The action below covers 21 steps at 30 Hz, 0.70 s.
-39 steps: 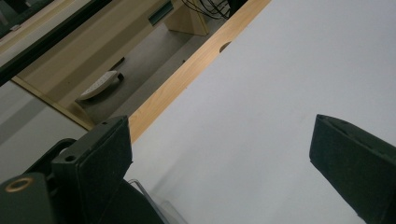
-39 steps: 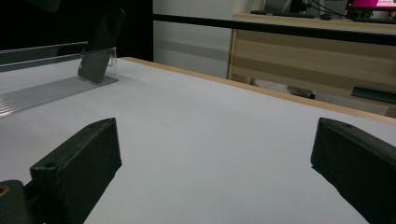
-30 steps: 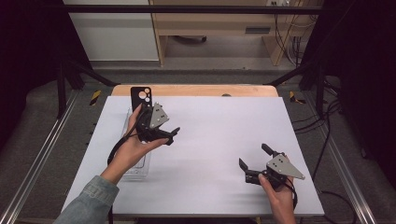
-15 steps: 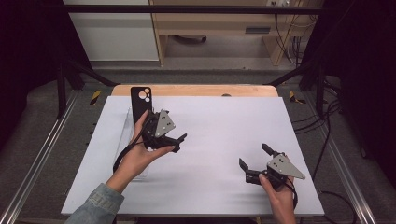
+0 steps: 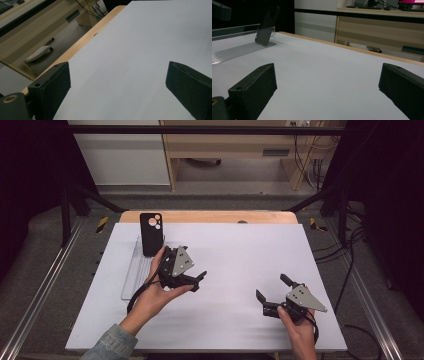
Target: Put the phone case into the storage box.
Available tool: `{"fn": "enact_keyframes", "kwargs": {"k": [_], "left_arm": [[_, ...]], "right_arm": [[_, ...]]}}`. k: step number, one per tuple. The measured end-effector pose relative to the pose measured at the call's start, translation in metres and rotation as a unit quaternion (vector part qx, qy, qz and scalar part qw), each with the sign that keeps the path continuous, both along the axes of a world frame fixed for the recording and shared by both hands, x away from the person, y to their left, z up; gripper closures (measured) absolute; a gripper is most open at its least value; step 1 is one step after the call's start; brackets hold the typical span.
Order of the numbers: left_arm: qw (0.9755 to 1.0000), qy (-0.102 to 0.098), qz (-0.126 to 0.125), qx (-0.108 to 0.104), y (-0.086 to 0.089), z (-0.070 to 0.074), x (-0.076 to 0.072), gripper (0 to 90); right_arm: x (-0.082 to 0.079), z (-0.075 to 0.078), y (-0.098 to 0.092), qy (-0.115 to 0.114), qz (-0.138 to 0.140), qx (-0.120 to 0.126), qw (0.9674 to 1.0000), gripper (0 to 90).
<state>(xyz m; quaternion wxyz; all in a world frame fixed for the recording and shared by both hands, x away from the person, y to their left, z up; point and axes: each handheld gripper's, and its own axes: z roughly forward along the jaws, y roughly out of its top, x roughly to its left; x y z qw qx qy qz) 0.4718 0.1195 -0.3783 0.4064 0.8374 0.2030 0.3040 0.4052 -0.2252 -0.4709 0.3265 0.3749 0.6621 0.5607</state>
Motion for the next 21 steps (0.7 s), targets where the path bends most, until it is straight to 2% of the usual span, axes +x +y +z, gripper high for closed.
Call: {"fn": "enact_keyframes", "kwargs": {"k": [13, 15, 21], "left_arm": [[0.9999, 0.003, -0.01, -0.005, -0.005, -0.003, -0.01, 5.3], [0.9999, 0.004, -0.011, -0.01, -0.005, -0.002, -0.01, 5.0], [0.9989, 0.011, -0.01, -0.044, -0.002, 0.003, -0.011, 3.6]], "right_arm": [[0.0, 0.0, 0.0, -0.001, 0.0, 0.001, 1.0, 1.8], [0.0, 0.0, 0.0, -0.001, 0.0, 0.001, 1.0, 1.7], [0.0, 0.0, 0.0, -0.001, 0.0, 0.001, 1.0, 1.8]]}}
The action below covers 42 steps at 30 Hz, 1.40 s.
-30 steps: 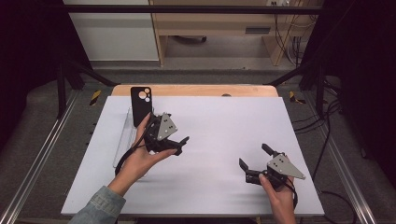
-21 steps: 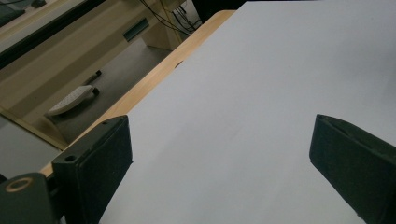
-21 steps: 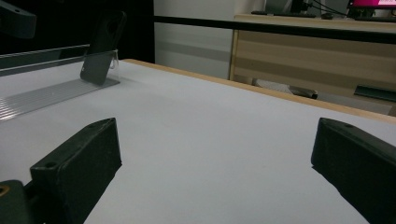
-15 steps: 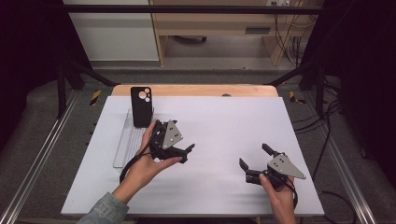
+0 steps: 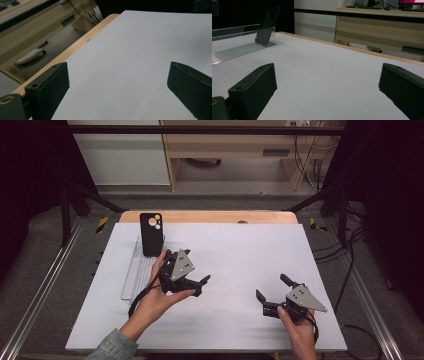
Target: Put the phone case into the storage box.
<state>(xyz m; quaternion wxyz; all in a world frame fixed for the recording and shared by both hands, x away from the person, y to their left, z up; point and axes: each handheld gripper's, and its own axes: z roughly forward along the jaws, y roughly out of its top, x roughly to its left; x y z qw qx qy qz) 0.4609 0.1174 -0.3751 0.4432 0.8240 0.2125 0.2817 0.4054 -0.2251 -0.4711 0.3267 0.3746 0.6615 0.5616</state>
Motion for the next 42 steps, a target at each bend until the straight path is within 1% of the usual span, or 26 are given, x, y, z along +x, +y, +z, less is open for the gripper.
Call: {"fn": "enact_keyframes", "kwargs": {"k": [2, 6, 9, 12, 16, 19, 21, 24, 27, 29, 32, 36, 37, 40, 42], "left_arm": [[1.0, -0.003, 0.003, -0.006, 0.002, 0.002, 0.0, 3.6], [0.9998, -0.001, 0.007, -0.021, 0.006, 0.006, 0.0, 3.6], [0.9996, -0.004, 0.012, -0.027, 0.01, 0.009, 0.001, 3.6], [0.9989, -0.004, 0.017, -0.043, 0.016, 0.013, 0.001, 3.6], [0.9983, -0.007, 0.028, -0.05, 0.025, 0.018, 0.001, 3.6], [0.9981, -0.01, 0.033, -0.051, 0.031, 0.021, 0.001, 3.6], [0.9976, -0.01, 0.037, -0.057, 0.034, 0.024, 0.001, 3.6], [0.9971, -0.013, 0.044, -0.06, 0.039, 0.028, 0.003, 2.9], [0.9955, -0.015, 0.05, -0.08, 0.046, 0.034, 0.005, 2.8], [0.9948, -0.02, 0.056, -0.083, 0.051, 0.038, 0.005, 2.7], [0.993, -0.022, 0.064, -0.096, 0.059, 0.044, 0.007, 2.6], [0.9913, -0.024, 0.074, -0.106, 0.065, 0.047, 0.009, 2.6], [0.9905, -0.024, 0.076, -0.112, 0.067, 0.048, 0.009, 2.6], [0.99, -0.025, 0.075, -0.117, 0.07, 0.049, 0.008, 2.6], [0.9883, -0.021, 0.078, -0.13, 0.073, 0.051, 0.008, 2.6]], "right_arm": [[0.0, 0.0, 0.0, 0.001, 0.0, 0.0, 1.0, 1.7], [0.0, 0.0, 0.0, 0.001, 0.0, 0.0, 1.0, 1.7], [0.0, 0.0, 0.0, 0.002, 0.0, 0.0, 1.0, 1.7], [0.0, 0.0, 0.001, 0.002, 0.0, -0.001, 1.0, 1.8], [0.0, -0.001, 0.002, 0.003, 0.002, -0.003, 1.0, 1.8], [0.001, -0.001, 0.003, 0.003, 0.002, -0.005, 1.0, 1.8], [0.001, -0.002, 0.003, 0.004, 0.002, -0.005, 1.0, 1.8], [0.0, -0.002, 0.004, 0.004, 0.0, -0.006, 1.0, 1.9], [0.0, -0.002, 0.005, 0.006, -0.005, -0.006, 1.0, 2.0], [0.0, -0.001, 0.005, 0.005, -0.003, -0.008, 1.0, 2.0], [0.001, -0.001, 0.003, 0.005, -0.005, -0.006, 1.0, 2.0], [0.0, 0.0, 0.001, 0.003, -0.008, -0.003, 1.0, 2.0], [0.0, 0.0, 0.0, 0.003, -0.009, -0.005, 0.9999, 2.0], [0.001, -0.002, 0.0, 0.008, -0.01, -0.003, 0.9999, 1.9], [0.002, -0.002, 0.001, 0.01, -0.009, -0.005, 0.9999, 2.0]]}}
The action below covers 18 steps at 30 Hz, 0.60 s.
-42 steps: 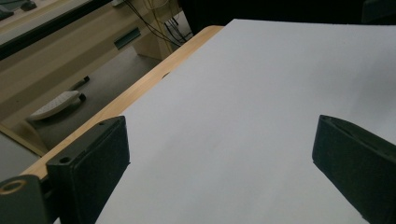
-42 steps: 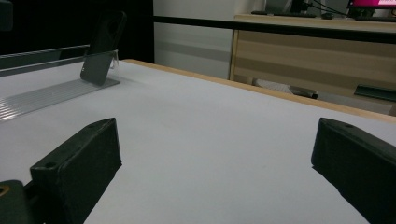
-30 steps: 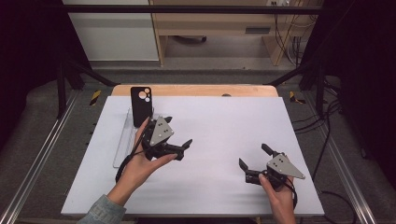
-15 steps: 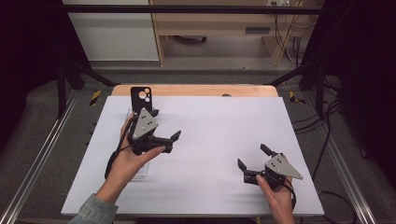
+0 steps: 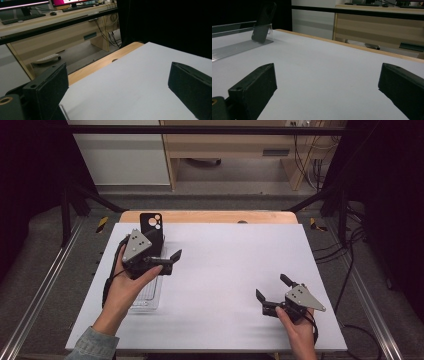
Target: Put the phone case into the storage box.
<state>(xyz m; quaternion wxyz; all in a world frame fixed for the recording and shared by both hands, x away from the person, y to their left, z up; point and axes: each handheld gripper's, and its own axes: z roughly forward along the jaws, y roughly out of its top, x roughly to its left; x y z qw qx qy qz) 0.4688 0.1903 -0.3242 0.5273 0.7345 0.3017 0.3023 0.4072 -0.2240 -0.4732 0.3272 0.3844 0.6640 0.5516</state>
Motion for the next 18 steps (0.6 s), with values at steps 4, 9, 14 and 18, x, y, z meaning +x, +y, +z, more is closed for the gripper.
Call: {"fn": "enact_keyframes", "kwargs": {"k": [4, 9, 14, 18], "left_arm": [[0.9997, -0.005, 0.015, -0.017, 0.01, 0.008, -0.002, 2.6], [0.9989, -0.005, 0.035, -0.032, 0.025, 0.015, -0.004, 2.6], [0.9982, -0.016, 0.045, -0.035, 0.039, 0.021, -0.008, 2.6], [0.9977, -0.015, 0.051, -0.041, 0.049, 0.025, -0.012, 2.6]], "right_arm": [[-0.001, 0.001, -0.001, -0.003, 0.002, 0.002, 1.0, 1.9], [-0.001, 0.001, -0.001, -0.003, 0.004, -0.001, 1.0, 1.9], [-0.001, 0.001, 0.0, -0.002, 0.004, 0.0, 1.0, 1.9], [-0.001, 0.001, 0.001, -0.001, 0.005, -0.001, 1.0, 1.9]]}}
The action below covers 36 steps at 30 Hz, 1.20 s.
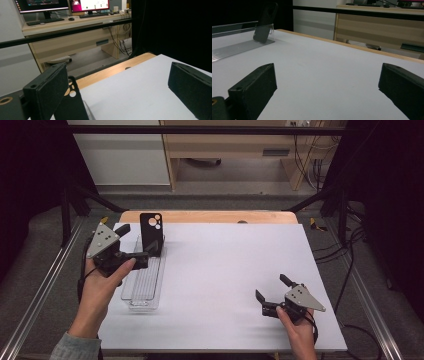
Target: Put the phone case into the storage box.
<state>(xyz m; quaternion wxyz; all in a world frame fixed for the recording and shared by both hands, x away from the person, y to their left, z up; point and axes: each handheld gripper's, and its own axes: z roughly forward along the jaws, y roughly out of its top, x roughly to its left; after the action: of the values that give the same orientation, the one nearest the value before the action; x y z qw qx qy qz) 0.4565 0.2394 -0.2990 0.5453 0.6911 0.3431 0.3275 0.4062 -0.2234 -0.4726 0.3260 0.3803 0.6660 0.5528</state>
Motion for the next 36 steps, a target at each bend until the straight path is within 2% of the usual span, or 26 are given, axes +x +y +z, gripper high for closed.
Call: {"fn": "enact_keyframes", "kwargs": {"k": [15, 24, 31, 36], "left_arm": [[0.9997, -0.003, 0.023, -0.009, 0.029, -0.006, -0.011, 2.5], [0.999, -0.012, 0.04, -0.018, 0.051, -0.011, -0.019, 2.2], [0.9982, -0.024, 0.052, -0.015, 0.065, -0.024, -0.03, 1.5], [0.9981, -0.021, 0.053, -0.022, 0.073, -0.033, -0.037, 1.3]], "right_arm": [[0.0, 0.0, -0.001, 0.0, -0.002, 0.001, 1.0, 1.9], [0.0, 0.0, -0.001, 0.0, -0.002, 0.001, 1.0, 1.9], [0.0, 0.0, -0.001, 0.0, -0.002, 0.001, 1.0, 1.9], [-0.001, 0.0, -0.001, 0.0, -0.003, -0.001, 1.0, 1.9]]}}
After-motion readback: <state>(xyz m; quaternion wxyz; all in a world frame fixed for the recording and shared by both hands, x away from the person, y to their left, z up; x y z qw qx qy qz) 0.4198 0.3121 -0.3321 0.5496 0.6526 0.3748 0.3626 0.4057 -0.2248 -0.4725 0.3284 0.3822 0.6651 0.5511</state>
